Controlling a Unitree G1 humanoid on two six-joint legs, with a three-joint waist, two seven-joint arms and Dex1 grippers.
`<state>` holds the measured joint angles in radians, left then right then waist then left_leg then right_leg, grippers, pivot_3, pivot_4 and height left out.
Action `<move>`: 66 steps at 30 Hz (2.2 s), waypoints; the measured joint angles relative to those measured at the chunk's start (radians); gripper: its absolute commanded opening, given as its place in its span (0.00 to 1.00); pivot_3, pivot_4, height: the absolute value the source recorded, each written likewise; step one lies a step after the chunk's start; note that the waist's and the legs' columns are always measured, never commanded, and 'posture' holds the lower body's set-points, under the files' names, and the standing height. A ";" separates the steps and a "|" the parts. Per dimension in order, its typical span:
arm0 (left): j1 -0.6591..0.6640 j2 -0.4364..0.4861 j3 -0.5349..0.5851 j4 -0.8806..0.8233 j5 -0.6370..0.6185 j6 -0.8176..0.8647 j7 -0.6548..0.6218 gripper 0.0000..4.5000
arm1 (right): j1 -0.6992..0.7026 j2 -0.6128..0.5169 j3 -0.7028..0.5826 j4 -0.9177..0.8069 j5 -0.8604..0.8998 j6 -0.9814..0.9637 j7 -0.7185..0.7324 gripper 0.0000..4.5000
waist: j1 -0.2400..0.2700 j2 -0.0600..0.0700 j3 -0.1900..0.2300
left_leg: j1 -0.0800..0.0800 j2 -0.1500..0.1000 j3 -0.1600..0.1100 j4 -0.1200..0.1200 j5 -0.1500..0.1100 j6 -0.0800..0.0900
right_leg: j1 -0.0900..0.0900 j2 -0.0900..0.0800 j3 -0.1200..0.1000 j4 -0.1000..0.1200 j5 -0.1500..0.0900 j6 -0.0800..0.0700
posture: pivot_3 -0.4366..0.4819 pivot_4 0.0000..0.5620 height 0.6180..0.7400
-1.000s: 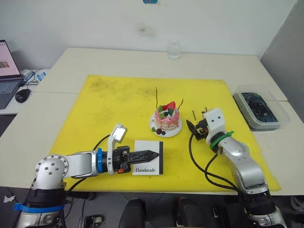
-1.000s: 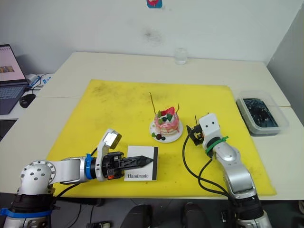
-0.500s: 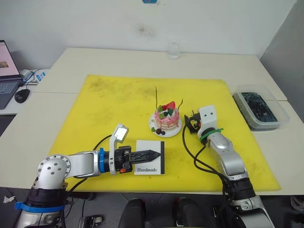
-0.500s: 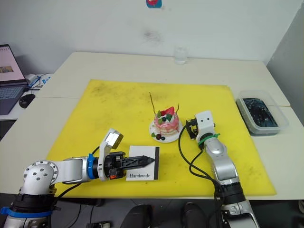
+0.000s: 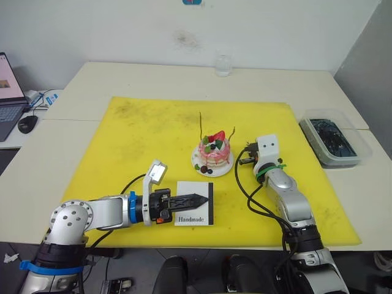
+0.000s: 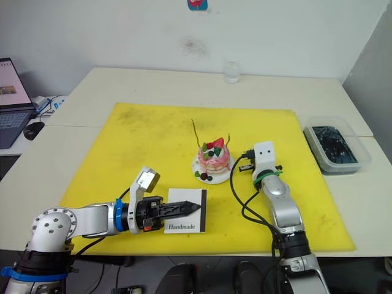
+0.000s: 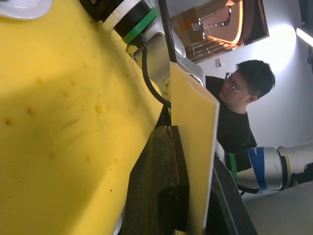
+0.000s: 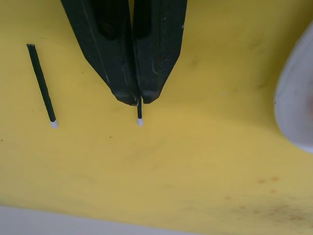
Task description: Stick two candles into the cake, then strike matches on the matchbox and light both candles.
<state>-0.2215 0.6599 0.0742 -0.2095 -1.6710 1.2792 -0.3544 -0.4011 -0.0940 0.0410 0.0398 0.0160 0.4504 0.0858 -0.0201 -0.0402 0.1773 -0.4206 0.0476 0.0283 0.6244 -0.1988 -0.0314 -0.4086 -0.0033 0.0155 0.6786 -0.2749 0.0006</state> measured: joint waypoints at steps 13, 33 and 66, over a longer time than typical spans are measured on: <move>-0.008 0.001 -0.026 -0.010 0.008 -0.002 -0.002 0.00 | 0.117 -0.039 -0.024 -0.474 0.086 0.324 0.038 0.01 | -0.003 0.000 0.000 | 0.000 0.000 0.000 0.000 0.000 0.000 | 0.000 0.000 -0.001 0.000 0.000 0.000 | 0.48 0.27 1.00; -0.024 -0.025 -0.047 0.004 0.038 -0.003 -0.008 0.00 | 0.014 -0.031 0.021 -0.178 0.049 0.144 0.034 0.61 | -0.010 0.000 0.000 | 0.000 0.000 0.000 -0.001 0.000 0.000 | 0.000 0.000 0.000 0.000 -0.001 0.001 | 0.48 0.27 1.00; -0.006 -0.024 -0.046 -0.016 0.038 -0.016 -0.005 0.00 | 0.044 0.002 -0.025 -0.417 0.110 0.343 0.006 0.00 | -0.008 0.000 0.000 | 0.000 0.000 0.000 0.000 0.000 0.000 | 0.000 0.000 0.000 0.000 0.000 0.001 | 0.48 0.27 1.00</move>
<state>-0.2272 0.6359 0.0277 -0.2260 -1.6328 1.2628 -0.3589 -0.3571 -0.0919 0.0160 -0.3770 0.1258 0.7930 0.0920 -0.0285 -0.0399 0.1775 -0.4210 0.0479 0.0279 0.6241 -0.1989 -0.0314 -0.4090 -0.0034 0.0150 0.6788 -0.2754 0.0014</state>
